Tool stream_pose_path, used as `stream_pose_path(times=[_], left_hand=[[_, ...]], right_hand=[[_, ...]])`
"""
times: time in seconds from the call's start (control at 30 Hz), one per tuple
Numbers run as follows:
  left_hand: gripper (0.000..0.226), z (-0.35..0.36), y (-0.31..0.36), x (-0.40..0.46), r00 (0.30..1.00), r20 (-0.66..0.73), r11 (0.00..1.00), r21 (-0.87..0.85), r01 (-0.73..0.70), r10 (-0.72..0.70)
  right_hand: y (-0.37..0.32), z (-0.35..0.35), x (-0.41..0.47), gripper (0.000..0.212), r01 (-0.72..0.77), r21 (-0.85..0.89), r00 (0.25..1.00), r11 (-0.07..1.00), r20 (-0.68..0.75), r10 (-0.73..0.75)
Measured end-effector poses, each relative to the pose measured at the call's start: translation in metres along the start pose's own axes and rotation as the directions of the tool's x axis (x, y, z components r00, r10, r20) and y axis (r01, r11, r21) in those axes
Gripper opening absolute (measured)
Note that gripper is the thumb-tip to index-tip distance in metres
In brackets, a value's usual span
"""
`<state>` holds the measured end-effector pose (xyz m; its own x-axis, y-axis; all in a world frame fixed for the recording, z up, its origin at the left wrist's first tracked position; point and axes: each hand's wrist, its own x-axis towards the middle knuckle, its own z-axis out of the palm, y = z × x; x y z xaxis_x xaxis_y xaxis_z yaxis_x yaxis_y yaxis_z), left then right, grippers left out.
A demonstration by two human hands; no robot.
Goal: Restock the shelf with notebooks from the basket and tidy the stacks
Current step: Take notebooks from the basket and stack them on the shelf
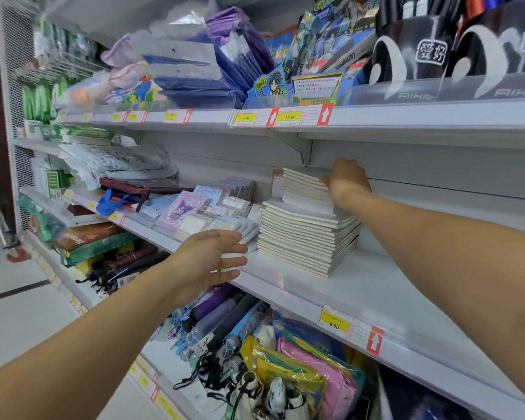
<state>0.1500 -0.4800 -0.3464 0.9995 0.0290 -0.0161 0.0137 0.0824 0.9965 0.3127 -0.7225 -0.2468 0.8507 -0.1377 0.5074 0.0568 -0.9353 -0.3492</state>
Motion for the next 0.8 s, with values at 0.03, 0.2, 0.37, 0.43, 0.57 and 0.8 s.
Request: stream_pose_path(times=[0.03, 0.2, 0.37, 0.43, 0.57, 0.8], left_hand=[[0.021, -0.001, -0.001, -0.003, 1.0, 0.002, 1.0, 0.02, 0.007, -0.007], [0.021, -0.025, -0.04, -0.035, 0.992, -0.126, 0.96, 0.275, 0.045, -0.01], [0.02, -0.061, -0.188, -0.088, 0.934, -0.226, 0.681, 0.64, 0.357, -0.277], [0.023, -0.063, -0.253, -0.115, 0.872, -0.243, 0.544, 0.702, 0.46, -0.424], [0.033, -0.05, -0.338, -0.163, 0.849, -0.194, 0.293, 0.881, 0.371, -0.491], [0.032, -0.055, -0.379, -0.205, 0.746, -0.115, 0.15, 0.949, 0.278, -0.656]], right_hand=[[0.001, -0.001, -0.003, 0.032, -0.009, 0.003, 1.0, 1.0, -0.012, 0.009], [-0.006, 0.01, -0.091, 0.039, 0.152, 0.064, 0.934, 0.986, -0.336, -0.122], [0.006, 0.14, -0.32, 0.03, 0.166, 0.526, 0.917, 0.834, 0.23, -0.327], [0.039, 0.197, -0.425, 0.038, -0.049, 0.424, 0.636, 0.904, 0.711, -0.299], [0.116, 0.235, -0.526, 0.048, 0.105, 0.048, 0.243, 0.993, 0.967, -0.072], [0.136, 0.224, -0.527, 0.027, 0.111, -0.177, 0.18, 0.978, 0.971, 0.155]])
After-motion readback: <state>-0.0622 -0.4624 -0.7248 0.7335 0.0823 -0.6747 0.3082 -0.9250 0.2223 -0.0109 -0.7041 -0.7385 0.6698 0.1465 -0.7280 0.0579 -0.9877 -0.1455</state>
